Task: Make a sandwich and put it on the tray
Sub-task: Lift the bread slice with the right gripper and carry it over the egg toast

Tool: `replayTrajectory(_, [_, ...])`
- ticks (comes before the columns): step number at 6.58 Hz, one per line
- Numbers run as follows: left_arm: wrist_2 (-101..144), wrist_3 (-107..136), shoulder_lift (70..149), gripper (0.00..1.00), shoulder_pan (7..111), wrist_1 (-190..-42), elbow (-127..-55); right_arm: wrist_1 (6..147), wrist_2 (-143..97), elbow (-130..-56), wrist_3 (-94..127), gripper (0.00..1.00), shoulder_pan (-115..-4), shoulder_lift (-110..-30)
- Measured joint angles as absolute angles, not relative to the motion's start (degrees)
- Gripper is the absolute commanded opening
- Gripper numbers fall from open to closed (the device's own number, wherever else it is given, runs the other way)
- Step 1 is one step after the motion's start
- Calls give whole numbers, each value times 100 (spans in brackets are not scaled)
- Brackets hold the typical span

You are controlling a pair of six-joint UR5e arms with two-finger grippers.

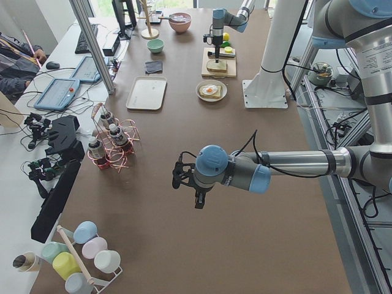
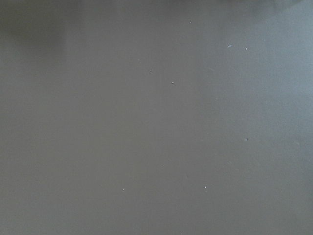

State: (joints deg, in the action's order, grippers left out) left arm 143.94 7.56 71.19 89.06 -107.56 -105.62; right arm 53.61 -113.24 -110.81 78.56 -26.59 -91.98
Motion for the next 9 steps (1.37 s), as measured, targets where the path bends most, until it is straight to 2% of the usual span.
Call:
replayTrajectory(3, [14396, 762, 7119, 98, 8904, -10752, -10564, 5362, -11322, -11108, 7986, 0, -2663, -9161])
replayTrajectory(6, [14411, 759, 7114, 98, 8897, -10753, -10565, 5377, -11512, -11578, 8108, 0, -2931, -9026])
replayTrajectory(9, [14431, 756, 7111, 98, 8889, -10758, -10565, 5389, -11513, -11367, 8756, 0, -2833, -8096])
